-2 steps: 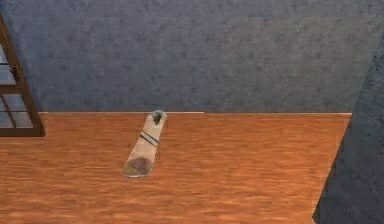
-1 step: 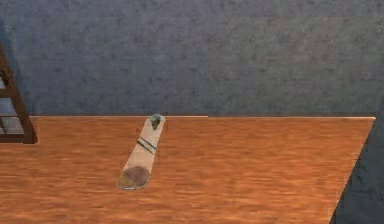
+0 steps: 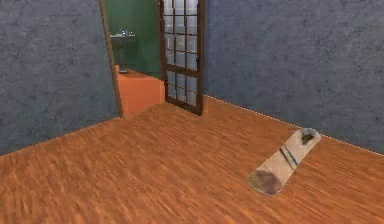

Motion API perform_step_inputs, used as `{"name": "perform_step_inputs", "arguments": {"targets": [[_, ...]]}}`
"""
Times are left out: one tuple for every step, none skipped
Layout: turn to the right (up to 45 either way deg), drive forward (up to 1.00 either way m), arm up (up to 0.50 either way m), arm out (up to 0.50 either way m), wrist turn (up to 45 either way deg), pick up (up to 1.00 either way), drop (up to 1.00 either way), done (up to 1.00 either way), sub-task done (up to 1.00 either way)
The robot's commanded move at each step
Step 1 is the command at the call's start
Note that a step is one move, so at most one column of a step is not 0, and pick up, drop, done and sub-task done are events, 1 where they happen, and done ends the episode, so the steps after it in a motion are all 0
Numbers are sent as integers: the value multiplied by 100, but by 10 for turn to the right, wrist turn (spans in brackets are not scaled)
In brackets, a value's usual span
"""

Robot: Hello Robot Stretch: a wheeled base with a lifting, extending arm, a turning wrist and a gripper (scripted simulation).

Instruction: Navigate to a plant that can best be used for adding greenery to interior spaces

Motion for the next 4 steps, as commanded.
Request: {"name": "perform_step_inputs", "arguments": {"targets": [[-90, 0, 0, 0, 0, 0, 0, 0, 0], [0, 100, 0, 0, 0, 0, 0, 0, 0], [0, 100, 0, 0, 0, 0, 0, 0, 0], [0, 90, 0, 0, 0, 0, 0, 0, 0]]}}
